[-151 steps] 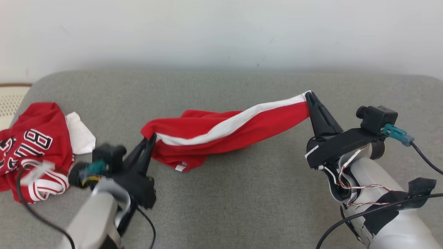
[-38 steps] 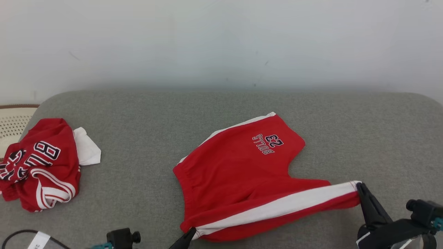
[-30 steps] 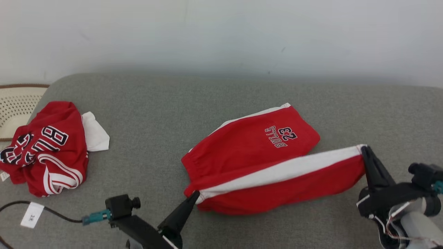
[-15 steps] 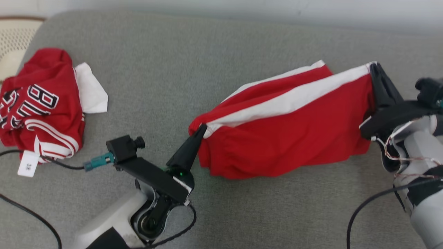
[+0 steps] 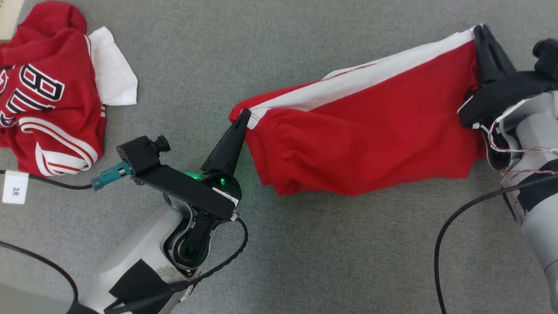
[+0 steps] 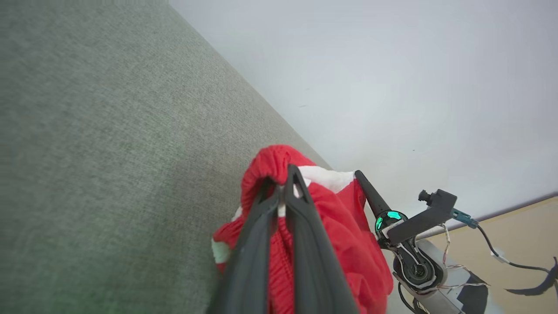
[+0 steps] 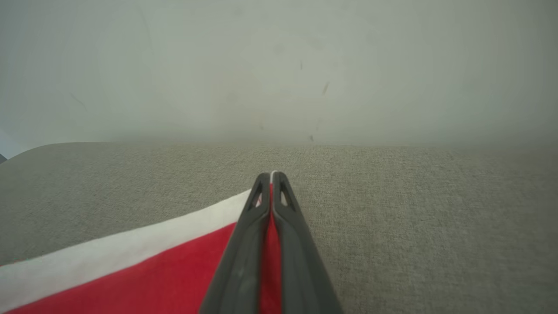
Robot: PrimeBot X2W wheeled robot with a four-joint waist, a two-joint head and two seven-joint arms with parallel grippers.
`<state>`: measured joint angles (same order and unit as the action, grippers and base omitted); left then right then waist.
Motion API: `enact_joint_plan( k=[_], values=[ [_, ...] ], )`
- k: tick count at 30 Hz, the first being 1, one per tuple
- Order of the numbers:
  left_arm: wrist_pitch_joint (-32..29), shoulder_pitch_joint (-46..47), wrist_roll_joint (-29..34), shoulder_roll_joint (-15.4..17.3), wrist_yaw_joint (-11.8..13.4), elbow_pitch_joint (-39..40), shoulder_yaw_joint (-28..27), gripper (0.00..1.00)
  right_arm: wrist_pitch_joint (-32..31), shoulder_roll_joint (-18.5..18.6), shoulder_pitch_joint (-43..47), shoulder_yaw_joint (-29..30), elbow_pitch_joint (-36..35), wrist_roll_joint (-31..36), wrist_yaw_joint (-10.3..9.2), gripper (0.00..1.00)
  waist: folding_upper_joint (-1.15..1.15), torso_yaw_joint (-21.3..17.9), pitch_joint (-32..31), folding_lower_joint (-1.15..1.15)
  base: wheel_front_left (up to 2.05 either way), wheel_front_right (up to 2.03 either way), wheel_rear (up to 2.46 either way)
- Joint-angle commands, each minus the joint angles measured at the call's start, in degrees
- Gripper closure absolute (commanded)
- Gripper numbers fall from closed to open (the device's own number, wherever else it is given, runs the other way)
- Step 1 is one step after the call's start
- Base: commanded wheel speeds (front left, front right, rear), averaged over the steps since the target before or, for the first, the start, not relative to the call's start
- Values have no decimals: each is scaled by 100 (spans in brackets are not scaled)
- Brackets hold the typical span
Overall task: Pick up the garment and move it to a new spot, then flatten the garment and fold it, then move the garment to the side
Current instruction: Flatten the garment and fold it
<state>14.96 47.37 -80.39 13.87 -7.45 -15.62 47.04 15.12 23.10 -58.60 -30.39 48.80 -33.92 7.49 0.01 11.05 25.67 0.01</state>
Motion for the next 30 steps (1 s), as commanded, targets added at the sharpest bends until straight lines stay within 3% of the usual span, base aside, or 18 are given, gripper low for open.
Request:
enact_joint_plan(
  k=[1, 7, 8, 9, 10, 20, 30],
  values=[
    [33, -77, 132, -18, 0, -24, -86, 100, 3, -5, -74, 11, 37, 40, 0, 100, -1, 129, 153, -1, 0, 0, 0],
    [17, -229, 287, -123, 1, -65, -77, 100, 3, -66, -209, -63, 217, 120, 0, 100, -1, 154, 203, -1, 0, 0, 0],
    [18, -239, 283, -137, 1, -79, -72, 75, 2, -100, -203, -72, 276, 72, 0, 97, -1, 150, 198, -1, 0, 0, 0],
    [17, -244, 299, -136, 1, -96, -70, 57, 2, -125, -189, -99, 348, 33, 0, 56, -1, 142, 188, -1, 0, 0, 0],
    [17, -241, 330, -127, 2, -117, -52, 0, 2, -139, -199, -127, 379, 27, 0, 0, -1, 132, 178, -1, 0, 0, 0],
    [18, -622, 1148, -96, 2, -522, -409, 0, 3, -161, 368, 298, 48, 267, 0, 0, -1, -38, -375, -1, 0, 0, 0],
    [20, -1681, 2862, -388, 1, -540, -1896, 0, 3, -296, 1391, 1050, -279, 773, 0, 0, -1, -20, -1033, -1, 0, 0, 0]
  ],
)
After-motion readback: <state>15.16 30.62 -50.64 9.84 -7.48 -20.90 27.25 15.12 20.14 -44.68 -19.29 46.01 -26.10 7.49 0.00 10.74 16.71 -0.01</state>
